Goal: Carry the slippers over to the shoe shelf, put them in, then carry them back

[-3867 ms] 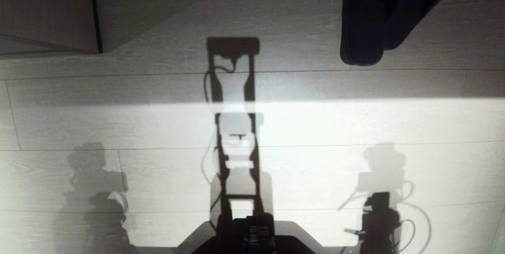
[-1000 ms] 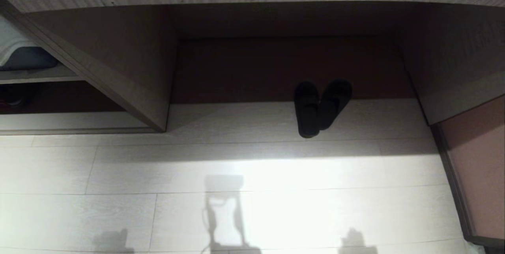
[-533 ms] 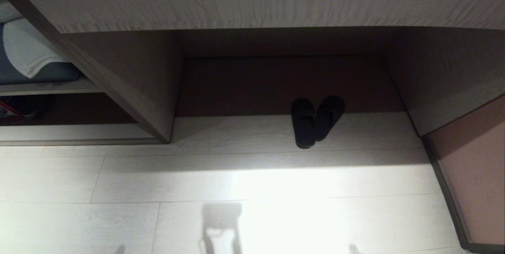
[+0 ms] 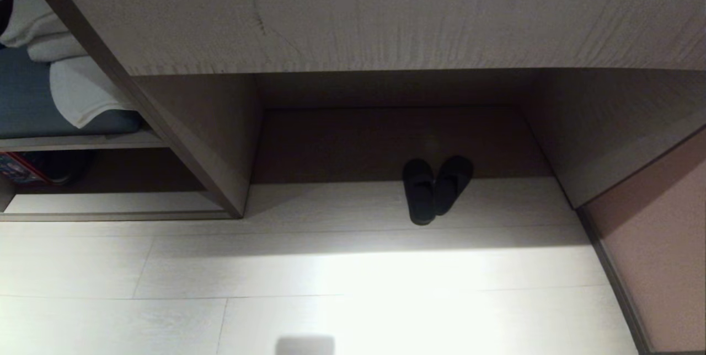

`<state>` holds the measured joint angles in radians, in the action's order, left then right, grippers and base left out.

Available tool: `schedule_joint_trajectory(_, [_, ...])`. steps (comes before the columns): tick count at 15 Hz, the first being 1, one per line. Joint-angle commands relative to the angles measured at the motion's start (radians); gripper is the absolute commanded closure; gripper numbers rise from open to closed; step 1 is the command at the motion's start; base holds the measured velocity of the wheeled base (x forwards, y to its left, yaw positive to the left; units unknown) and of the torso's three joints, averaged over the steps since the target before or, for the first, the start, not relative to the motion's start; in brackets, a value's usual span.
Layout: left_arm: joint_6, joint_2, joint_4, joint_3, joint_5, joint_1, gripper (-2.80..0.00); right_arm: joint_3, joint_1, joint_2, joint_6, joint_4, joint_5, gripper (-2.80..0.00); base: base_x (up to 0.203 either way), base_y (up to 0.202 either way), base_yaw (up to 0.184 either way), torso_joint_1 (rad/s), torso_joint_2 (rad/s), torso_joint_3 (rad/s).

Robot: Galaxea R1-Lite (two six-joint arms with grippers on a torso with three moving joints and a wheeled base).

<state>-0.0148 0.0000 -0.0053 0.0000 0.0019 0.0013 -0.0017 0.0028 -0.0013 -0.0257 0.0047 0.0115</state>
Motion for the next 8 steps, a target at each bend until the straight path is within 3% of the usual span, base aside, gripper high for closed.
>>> schedule_joint_trajectory(1, [-0.001, 0.002, -0.001, 0.0, 0.001, 0.0, 0.0, 0.0, 0.0, 0.001, 0.0, 0.0, 0.001, 0.0, 0.0, 0.0, 0.0, 0.0, 0.0, 0.205])
schedule_joint_trajectory(8, [-0.001, 0.002, -0.001, 0.0, 0.0, 0.0, 0.0, 0.0, 0.0, 0.001, 0.0, 0.0, 0.001, 0.0, 0.0, 0.0, 0.0, 0.004, 0.0, 0.201])
